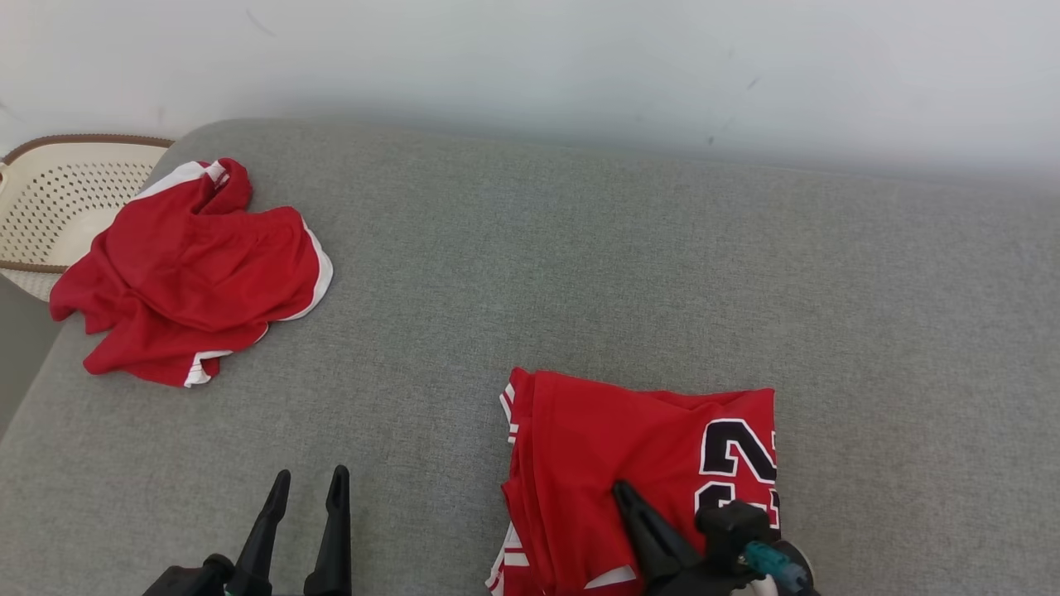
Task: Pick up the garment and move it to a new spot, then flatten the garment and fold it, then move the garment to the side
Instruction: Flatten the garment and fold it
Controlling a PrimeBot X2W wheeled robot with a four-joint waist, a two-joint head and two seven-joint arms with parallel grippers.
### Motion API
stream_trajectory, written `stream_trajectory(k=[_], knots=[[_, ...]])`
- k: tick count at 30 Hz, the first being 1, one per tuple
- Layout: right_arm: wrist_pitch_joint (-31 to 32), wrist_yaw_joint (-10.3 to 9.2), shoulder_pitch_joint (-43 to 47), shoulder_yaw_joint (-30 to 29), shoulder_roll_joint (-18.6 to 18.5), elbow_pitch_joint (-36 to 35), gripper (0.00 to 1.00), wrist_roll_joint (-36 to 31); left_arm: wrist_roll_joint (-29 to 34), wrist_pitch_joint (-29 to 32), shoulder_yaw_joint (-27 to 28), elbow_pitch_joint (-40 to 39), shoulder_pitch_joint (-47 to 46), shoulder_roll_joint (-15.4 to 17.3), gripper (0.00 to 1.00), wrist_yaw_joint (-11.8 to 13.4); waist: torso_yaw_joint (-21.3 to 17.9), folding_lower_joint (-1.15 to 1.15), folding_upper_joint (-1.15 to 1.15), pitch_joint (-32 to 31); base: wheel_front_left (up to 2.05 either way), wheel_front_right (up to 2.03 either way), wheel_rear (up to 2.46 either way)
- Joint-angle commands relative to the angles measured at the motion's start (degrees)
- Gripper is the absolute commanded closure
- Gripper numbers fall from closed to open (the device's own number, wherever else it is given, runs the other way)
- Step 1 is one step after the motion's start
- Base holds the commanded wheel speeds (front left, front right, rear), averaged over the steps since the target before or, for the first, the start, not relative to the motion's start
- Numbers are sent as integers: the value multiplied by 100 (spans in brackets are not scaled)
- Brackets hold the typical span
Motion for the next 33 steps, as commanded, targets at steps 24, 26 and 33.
stream_trajectory(k=[24,26,33], knots=[[-11,3,-136,1444,7,-98,100,1015,-105,-22,-81,15,95,0,0,48,74,0,0,-54,0,0,0],[-11,3,-126,1290,7,-131,100,953,-104,-22,-74,-5,99,0,0,48,55,0,0,-40,0,0,0],[-11,3,18,281,-1,-337,100,499,-105,-22,-44,-24,105,-1,0,49,18,0,0,-23,0,0,0]])
